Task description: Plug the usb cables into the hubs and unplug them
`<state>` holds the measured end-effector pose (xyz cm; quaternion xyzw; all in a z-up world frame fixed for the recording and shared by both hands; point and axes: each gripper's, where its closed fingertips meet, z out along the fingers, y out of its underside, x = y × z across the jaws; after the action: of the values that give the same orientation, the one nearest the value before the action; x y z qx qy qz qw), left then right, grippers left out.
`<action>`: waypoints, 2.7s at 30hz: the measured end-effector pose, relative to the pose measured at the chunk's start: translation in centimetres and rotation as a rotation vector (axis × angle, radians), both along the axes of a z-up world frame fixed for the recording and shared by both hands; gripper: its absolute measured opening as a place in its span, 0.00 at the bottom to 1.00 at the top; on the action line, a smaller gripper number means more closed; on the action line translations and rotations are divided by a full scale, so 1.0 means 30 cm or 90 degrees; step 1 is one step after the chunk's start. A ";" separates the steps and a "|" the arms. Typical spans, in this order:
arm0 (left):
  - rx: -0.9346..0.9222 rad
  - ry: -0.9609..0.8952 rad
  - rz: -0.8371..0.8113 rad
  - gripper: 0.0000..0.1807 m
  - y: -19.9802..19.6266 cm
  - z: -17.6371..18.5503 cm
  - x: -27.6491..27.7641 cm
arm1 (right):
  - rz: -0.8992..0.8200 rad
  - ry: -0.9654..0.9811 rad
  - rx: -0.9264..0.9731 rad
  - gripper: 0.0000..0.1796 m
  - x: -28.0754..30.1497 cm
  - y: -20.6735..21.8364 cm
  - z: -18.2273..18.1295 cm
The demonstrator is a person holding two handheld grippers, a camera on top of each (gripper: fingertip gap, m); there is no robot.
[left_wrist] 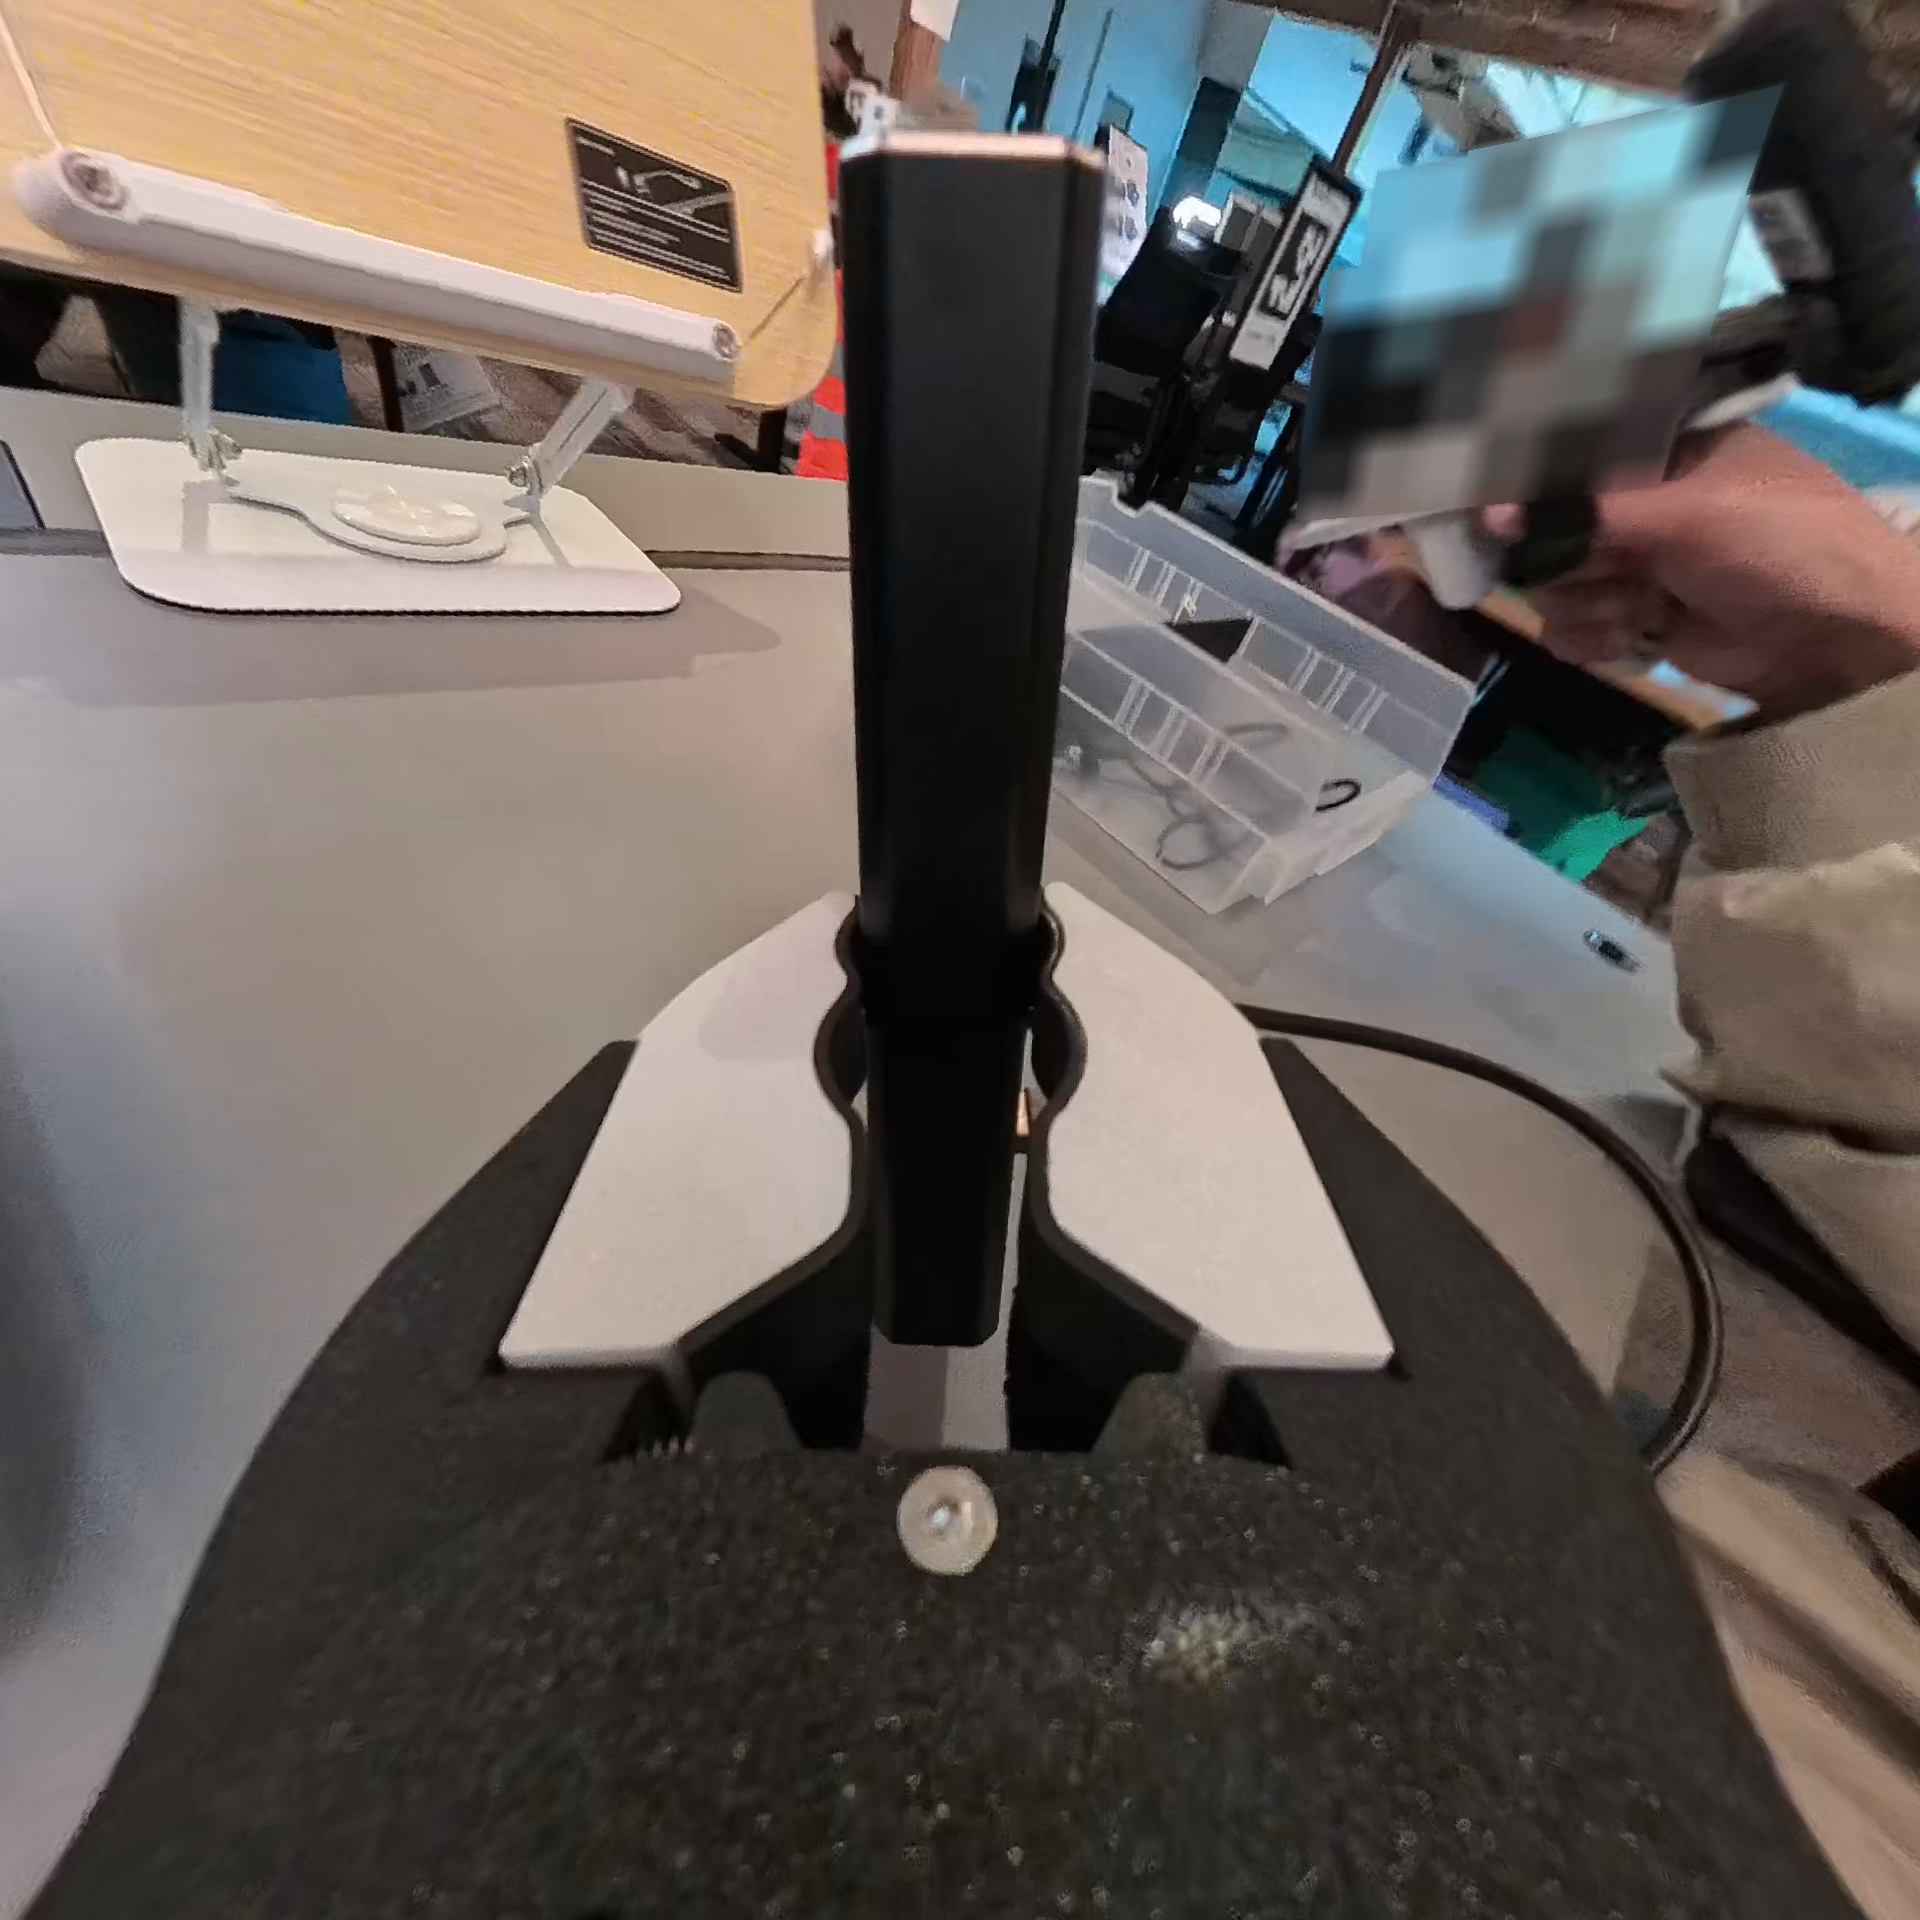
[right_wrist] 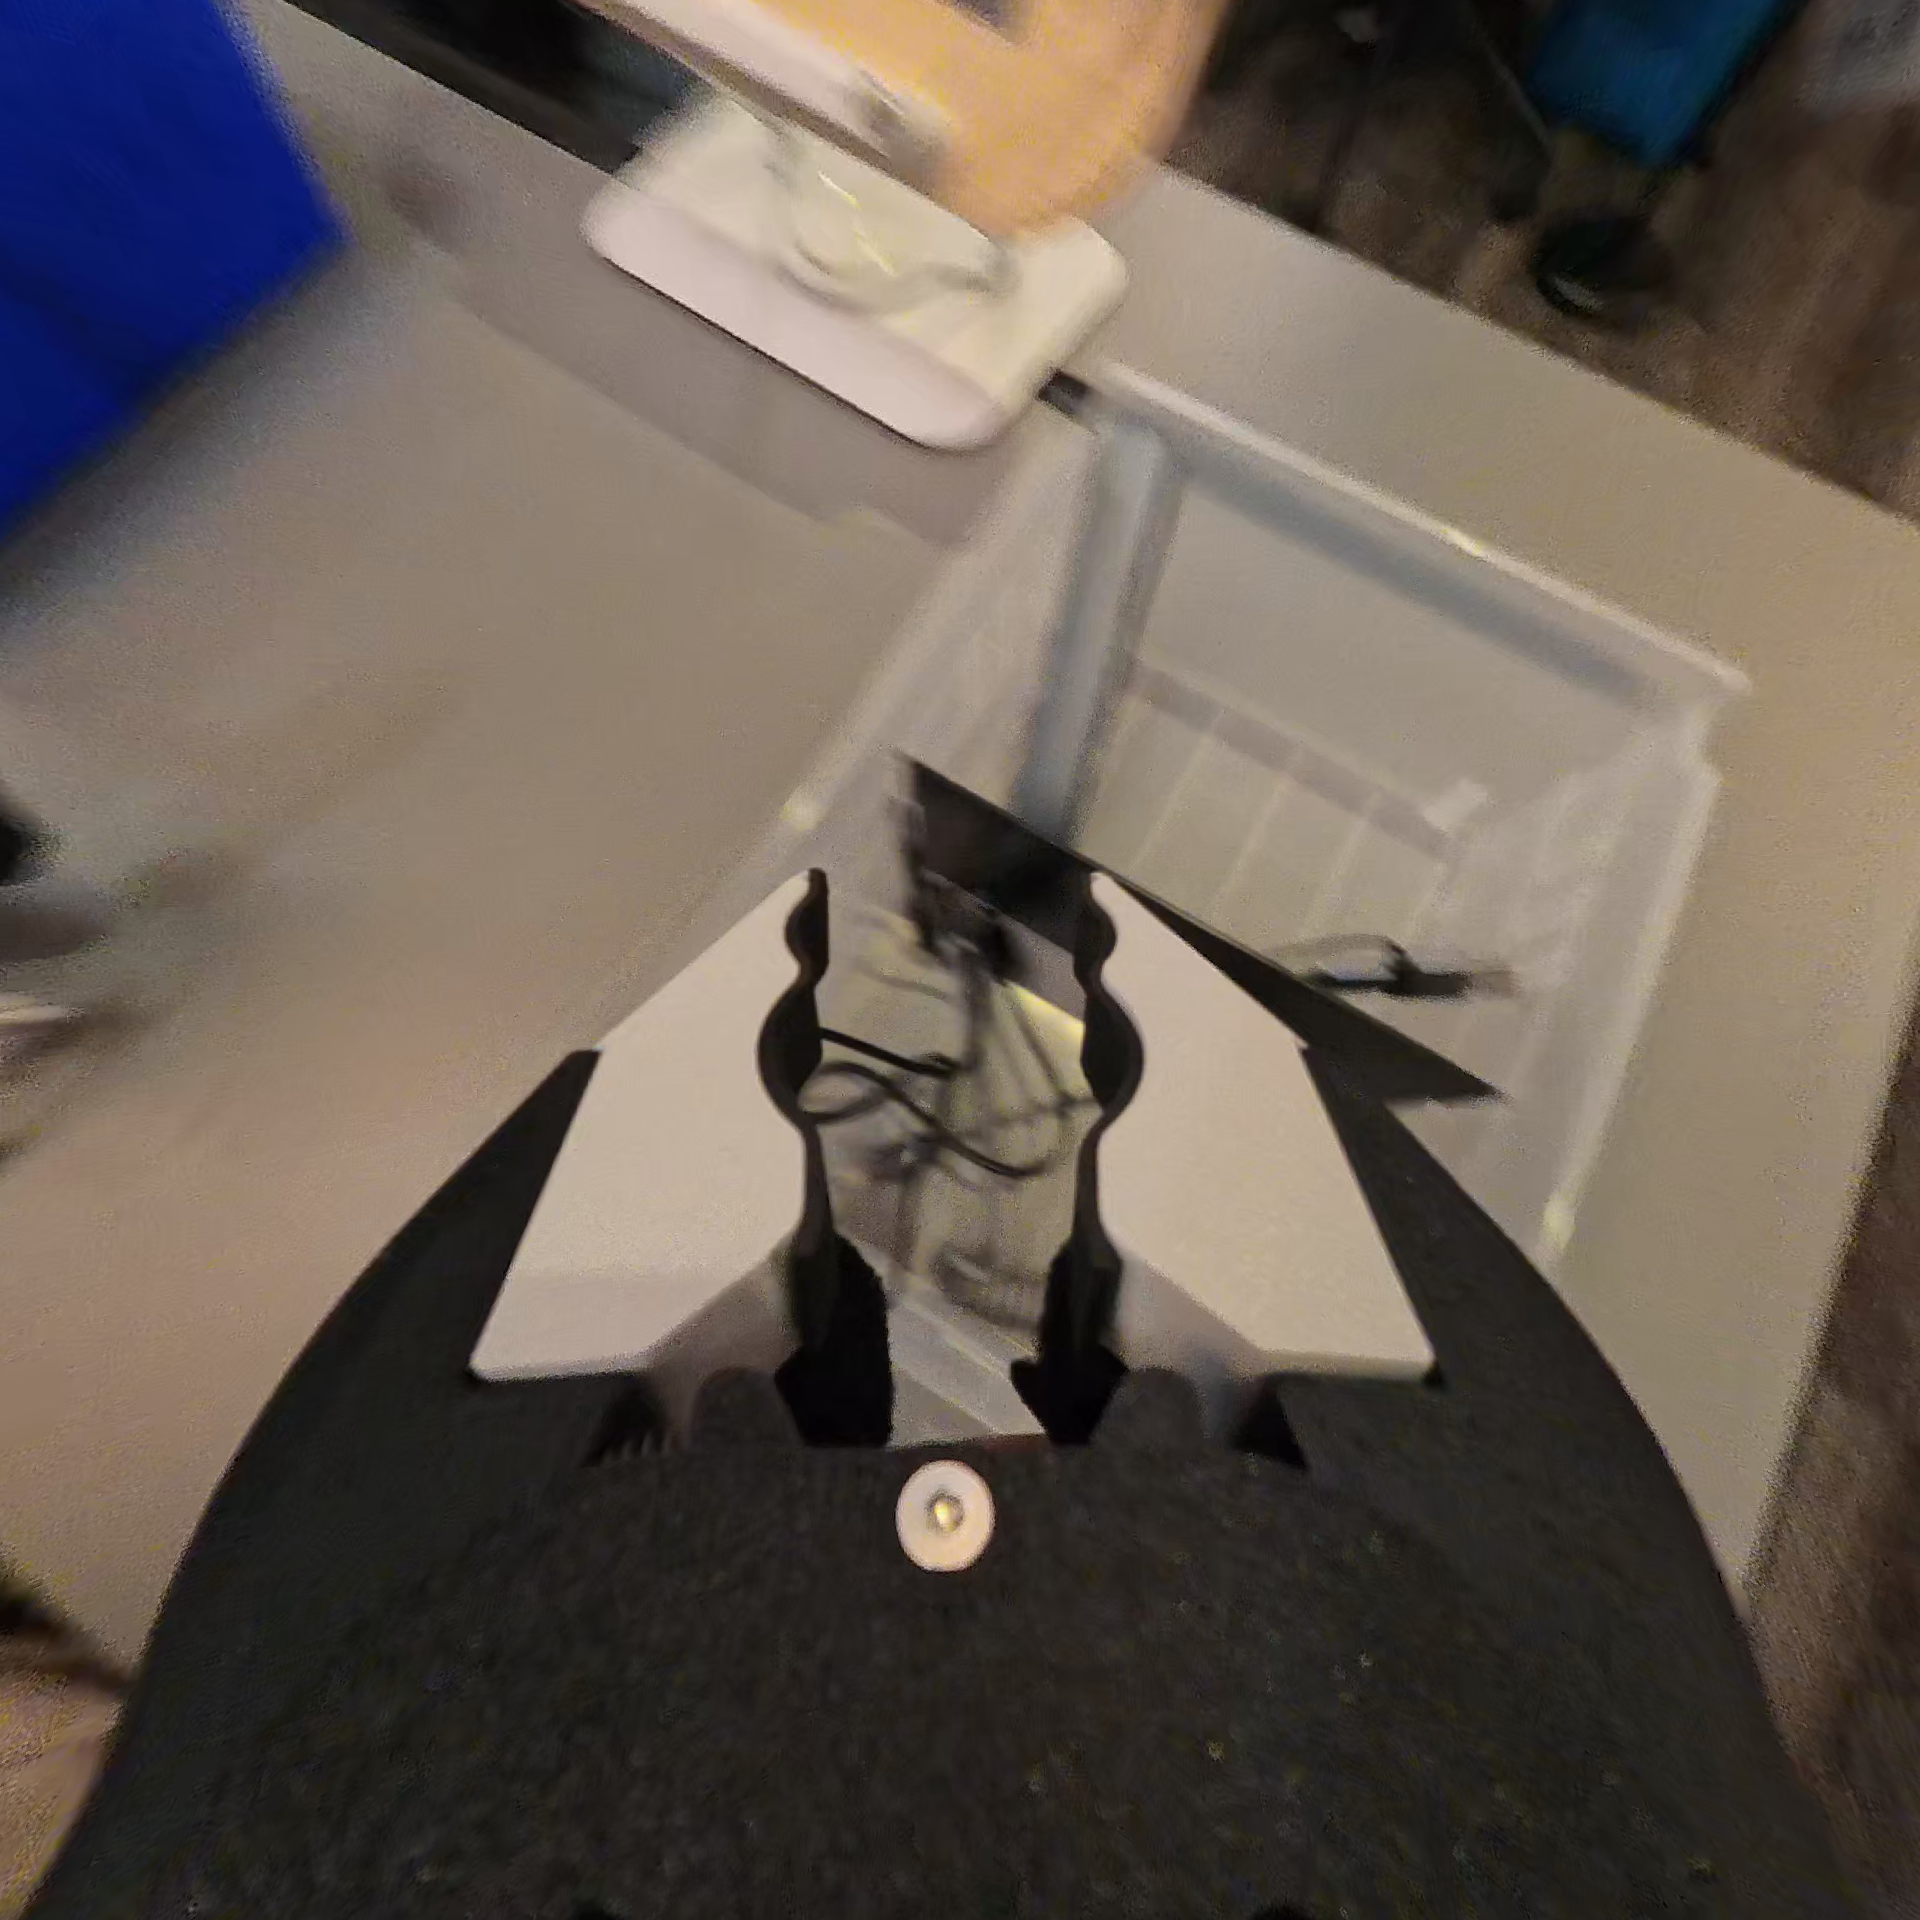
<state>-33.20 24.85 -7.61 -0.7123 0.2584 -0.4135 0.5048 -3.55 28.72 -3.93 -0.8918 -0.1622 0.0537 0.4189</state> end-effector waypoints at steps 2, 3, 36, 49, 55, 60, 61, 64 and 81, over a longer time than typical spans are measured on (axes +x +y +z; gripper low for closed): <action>-0.039 -0.055 0.000 0.15 0.027 0.003 -0.002 | 0.106 0.045 0.028 0.26 -0.218 -0.045 0.062; -0.056 -0.079 0.005 0.15 0.044 0.003 -0.008 | 0.170 0.068 0.035 0.27 -0.357 -0.077 0.074; -0.020 -0.253 0.110 0.15 0.097 0.117 -0.167 | 0.325 0.237 0.152 0.19 -0.962 -0.147 -0.049; 0.012 -0.196 0.188 0.15 0.100 0.110 -0.194 | 0.350 0.221 0.176 0.17 -1.076 -0.210 -0.029; 0.027 -0.175 0.160 0.15 0.052 0.115 -0.126 | 0.291 0.152 0.188 0.15 -1.088 -0.179 -0.107; 0.031 -0.155 0.150 0.15 0.042 0.107 -0.098 | 0.279 0.110 0.225 0.09 -1.082 -0.182 -0.108; 0.038 -0.149 0.141 0.15 0.044 0.109 -0.096 | 0.278 0.104 0.229 0.08 -1.081 -0.181 -0.106; 0.093 -0.084 0.124 0.16 0.043 0.127 -0.087 | 0.271 0.104 0.245 0.08 -1.076 -0.178 -0.094; 0.059 -0.133 -0.016 0.19 0.021 0.126 -0.086 | 0.254 0.142 0.224 0.07 -1.013 -0.162 -0.076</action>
<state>-35.77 25.49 -3.84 -0.6378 0.2323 -0.4796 0.5561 -33.95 23.86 -6.20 -0.7444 -0.2940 0.2038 0.5638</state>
